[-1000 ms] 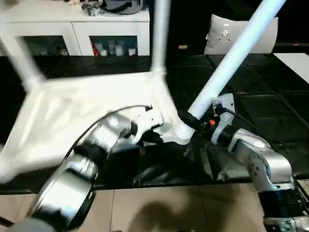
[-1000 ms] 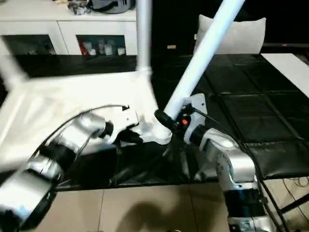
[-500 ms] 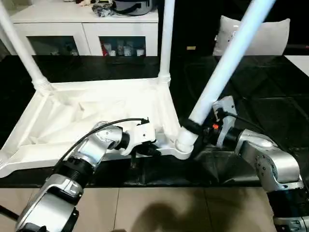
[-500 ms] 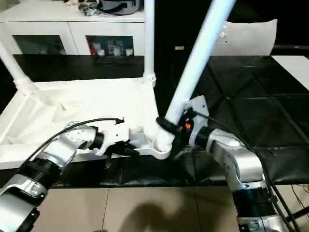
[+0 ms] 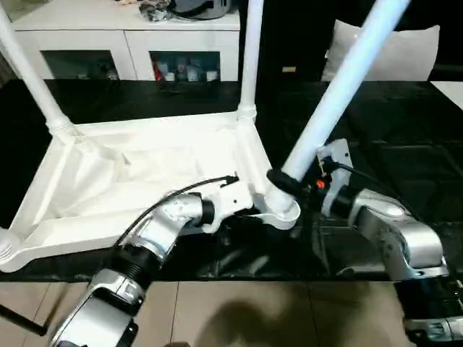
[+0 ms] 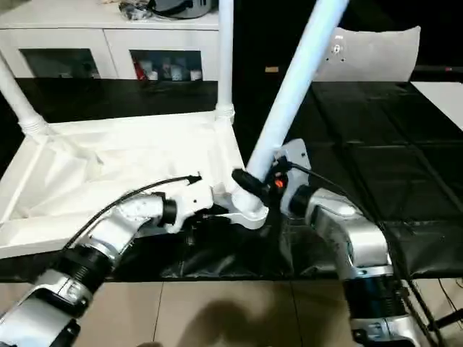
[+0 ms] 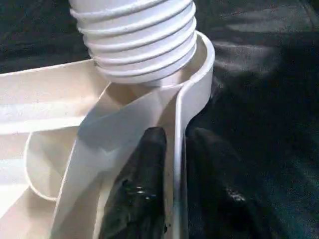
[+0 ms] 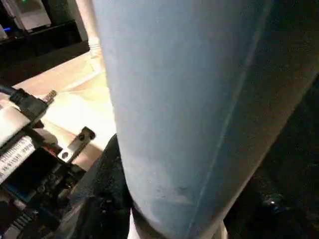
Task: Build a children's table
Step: Insert table leg to table base
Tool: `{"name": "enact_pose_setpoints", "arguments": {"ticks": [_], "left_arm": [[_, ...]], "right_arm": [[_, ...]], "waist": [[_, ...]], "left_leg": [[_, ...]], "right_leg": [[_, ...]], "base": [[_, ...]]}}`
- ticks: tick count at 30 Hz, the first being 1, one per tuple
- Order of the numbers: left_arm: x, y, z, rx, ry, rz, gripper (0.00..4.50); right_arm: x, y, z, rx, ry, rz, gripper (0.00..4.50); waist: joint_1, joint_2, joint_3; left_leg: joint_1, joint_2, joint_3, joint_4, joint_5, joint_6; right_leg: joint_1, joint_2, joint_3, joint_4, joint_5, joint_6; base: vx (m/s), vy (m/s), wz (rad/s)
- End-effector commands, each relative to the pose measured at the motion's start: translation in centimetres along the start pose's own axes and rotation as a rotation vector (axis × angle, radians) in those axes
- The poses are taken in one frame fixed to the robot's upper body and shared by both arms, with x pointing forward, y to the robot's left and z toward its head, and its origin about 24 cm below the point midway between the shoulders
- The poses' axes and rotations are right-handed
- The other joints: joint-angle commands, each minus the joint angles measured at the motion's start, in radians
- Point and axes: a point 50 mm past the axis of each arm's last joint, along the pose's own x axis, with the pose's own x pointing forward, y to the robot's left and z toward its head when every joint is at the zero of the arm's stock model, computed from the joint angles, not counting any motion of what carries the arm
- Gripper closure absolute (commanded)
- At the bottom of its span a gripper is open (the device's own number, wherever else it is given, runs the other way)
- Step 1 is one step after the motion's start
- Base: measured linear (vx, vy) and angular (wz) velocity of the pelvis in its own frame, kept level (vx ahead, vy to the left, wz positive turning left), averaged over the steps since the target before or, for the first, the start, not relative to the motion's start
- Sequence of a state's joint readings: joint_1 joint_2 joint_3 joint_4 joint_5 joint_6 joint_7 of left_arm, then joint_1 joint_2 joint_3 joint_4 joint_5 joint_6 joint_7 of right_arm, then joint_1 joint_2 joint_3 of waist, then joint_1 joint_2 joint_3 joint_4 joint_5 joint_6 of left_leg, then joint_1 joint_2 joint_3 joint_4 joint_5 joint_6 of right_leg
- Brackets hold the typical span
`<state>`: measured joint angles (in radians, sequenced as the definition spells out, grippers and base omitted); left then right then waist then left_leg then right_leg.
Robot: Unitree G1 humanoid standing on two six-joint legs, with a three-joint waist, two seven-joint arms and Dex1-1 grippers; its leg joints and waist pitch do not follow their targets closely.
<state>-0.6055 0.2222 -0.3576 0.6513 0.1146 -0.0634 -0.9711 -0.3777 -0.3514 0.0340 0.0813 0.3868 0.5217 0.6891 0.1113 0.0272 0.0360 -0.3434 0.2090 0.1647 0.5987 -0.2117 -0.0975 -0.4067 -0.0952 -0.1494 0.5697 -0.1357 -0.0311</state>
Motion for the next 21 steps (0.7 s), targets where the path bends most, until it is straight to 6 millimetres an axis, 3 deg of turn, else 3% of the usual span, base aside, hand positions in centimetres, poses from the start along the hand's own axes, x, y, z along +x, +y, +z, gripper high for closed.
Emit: {"name": "enact_pose_setpoints", "arguments": {"ticks": [1, 5, 12, 13, 15, 18, 21], "left_arm": [[-1.1, 0.7, -0.9, -0.019, 0.054, 0.013, 3.46], [-2.2, 1.4, -1.8, -0.023, 0.116, 0.030, 3.46], [-3.4, 1.6, -2.5, -0.045, 0.145, 0.001, 3.46], [-3.5, 1.5, -2.7, -0.045, 0.155, -0.014, 3.75], [-3.5, 1.4, -2.8, -0.048, 0.164, -0.025, 3.82], [-3.4, 1.2, -2.8, -0.059, 0.159, -0.034, 4.23], [-3.3, 1.2, -2.6, -0.071, 0.126, -0.033, 4.28]], "right_arm": [[-0.1, 0.1, 0.7, -0.026, -0.002, 0.031, 2.61], [-0.2, 0.0, 0.7, -0.039, -0.007, 0.042, 2.61], [-0.1, 0.1, 0.5, -0.040, 0.016, 0.059, 2.61], [0.0, -0.1, 0.4, -0.057, 0.032, 0.051, 2.61], [0.1, -0.2, 0.3, -0.079, 0.049, 0.045, 2.61], [0.4, -0.2, 0.3, -0.084, 0.058, 0.050, 2.61], [0.5, 0.0, 0.5, -0.074, 0.069, 0.076, 2.61]], "waist": [[-0.002, -0.015, -0.064], [-0.011, -0.017, -0.061], [-0.022, -0.016, -0.061], [-0.022, -0.017, -0.061], [-0.022, -0.012, -0.061], [-0.023, -0.014, -0.061], [-0.023, -0.017, -0.060]], "left_leg": [[-0.009, 0.013, 0.002, -0.068, -0.134, 0.065], [-0.008, 0.007, 0.001, -0.068, -0.160, 0.059], [-0.009, 0.007, 0.000, -0.068, -0.160, 0.058], [-0.008, 0.008, 0.001, -0.067, -0.156, 0.059], [-0.008, 0.009, 0.000, -0.068, -0.152, 0.058], [-0.006, 0.010, 0.001, -0.068, -0.159, 0.057], [-0.005, 0.012, 0.001, -0.069, -0.164, 0.059]], "right_leg": [[0.062, -0.059, 0.050, -0.081, -0.428, -0.037], [0.060, -0.057, 0.044, -0.092, -0.494, -0.007], [0.060, -0.059, 0.044, -0.091, -0.497, -0.009], [0.059, -0.058, 0.045, -0.090, -0.488, -0.015], [0.059, -0.059, 0.045, -0.088, -0.480, -0.025], [0.059, -0.059, 0.047, -0.087, -0.475, -0.035], [0.059, -0.060, 0.048, -0.088, -0.485, -0.037]], "base": [[0.000, 0.000, 0.00], [0.000, 0.000, 0.00], [0.000, 0.000, 0.00], [0.000, 0.000, 0.00], [0.000, 0.000, 0.00], [0.000, 0.000, 0.00], [0.000, 0.000, 0.00]]}}
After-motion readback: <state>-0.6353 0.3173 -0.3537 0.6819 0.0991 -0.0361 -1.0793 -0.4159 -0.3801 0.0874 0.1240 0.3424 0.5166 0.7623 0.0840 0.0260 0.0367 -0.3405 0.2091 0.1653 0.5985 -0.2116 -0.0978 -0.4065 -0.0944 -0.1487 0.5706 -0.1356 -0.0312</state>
